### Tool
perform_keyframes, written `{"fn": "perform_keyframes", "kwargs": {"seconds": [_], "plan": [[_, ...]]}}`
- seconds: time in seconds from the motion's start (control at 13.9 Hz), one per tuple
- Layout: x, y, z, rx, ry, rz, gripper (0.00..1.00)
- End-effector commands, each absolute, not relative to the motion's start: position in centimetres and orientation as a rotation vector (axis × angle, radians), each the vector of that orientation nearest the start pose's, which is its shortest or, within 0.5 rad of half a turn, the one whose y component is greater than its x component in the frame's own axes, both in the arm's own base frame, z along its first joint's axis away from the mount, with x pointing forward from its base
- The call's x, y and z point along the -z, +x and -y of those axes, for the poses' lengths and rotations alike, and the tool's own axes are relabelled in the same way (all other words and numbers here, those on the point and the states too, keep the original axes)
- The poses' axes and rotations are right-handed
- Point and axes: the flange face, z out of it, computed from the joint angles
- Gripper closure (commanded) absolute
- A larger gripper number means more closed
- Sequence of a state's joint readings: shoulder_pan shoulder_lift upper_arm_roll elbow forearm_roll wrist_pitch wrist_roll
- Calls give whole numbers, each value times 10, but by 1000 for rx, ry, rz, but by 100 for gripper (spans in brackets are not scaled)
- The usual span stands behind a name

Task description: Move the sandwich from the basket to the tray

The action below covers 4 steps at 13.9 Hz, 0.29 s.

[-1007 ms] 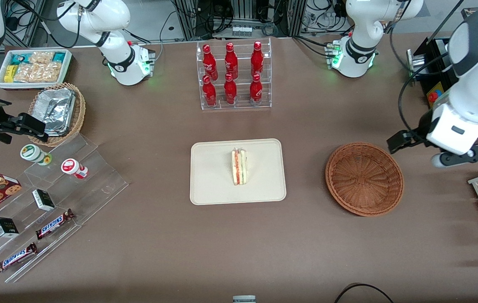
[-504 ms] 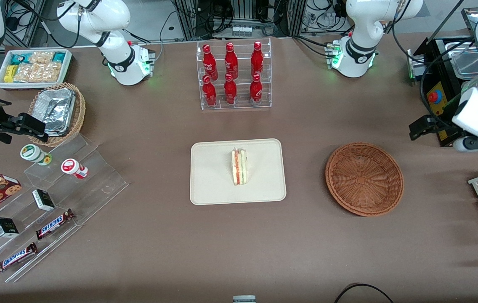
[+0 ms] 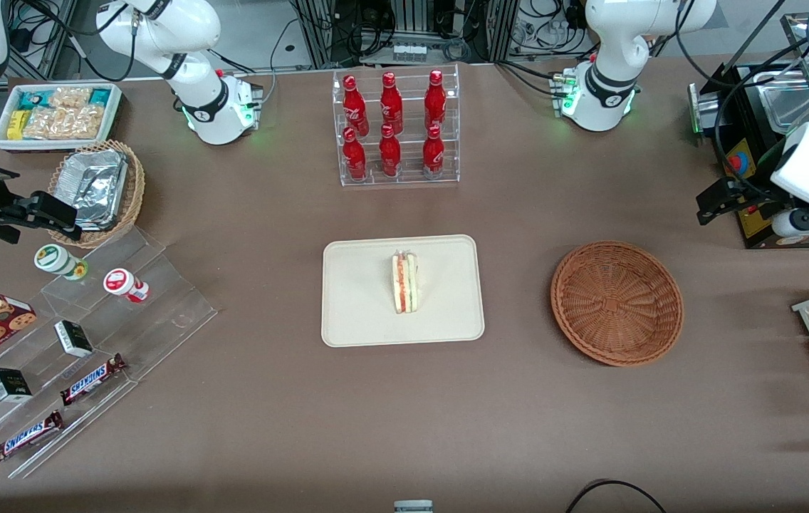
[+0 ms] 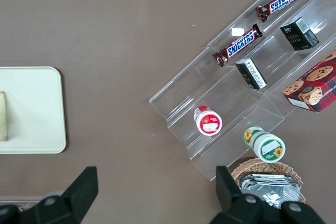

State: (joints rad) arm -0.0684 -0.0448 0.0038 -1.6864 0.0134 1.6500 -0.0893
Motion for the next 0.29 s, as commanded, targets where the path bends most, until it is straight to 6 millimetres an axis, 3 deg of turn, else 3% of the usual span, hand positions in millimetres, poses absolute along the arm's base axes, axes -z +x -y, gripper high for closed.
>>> {"fn": "perform_keyframes", "kwargs": {"seconds": [0.0, 0.22], "plan": [[-615, 539, 28, -6, -3129, -56, 0], [-622, 539, 29, 5, -3127, -75, 0]]}}
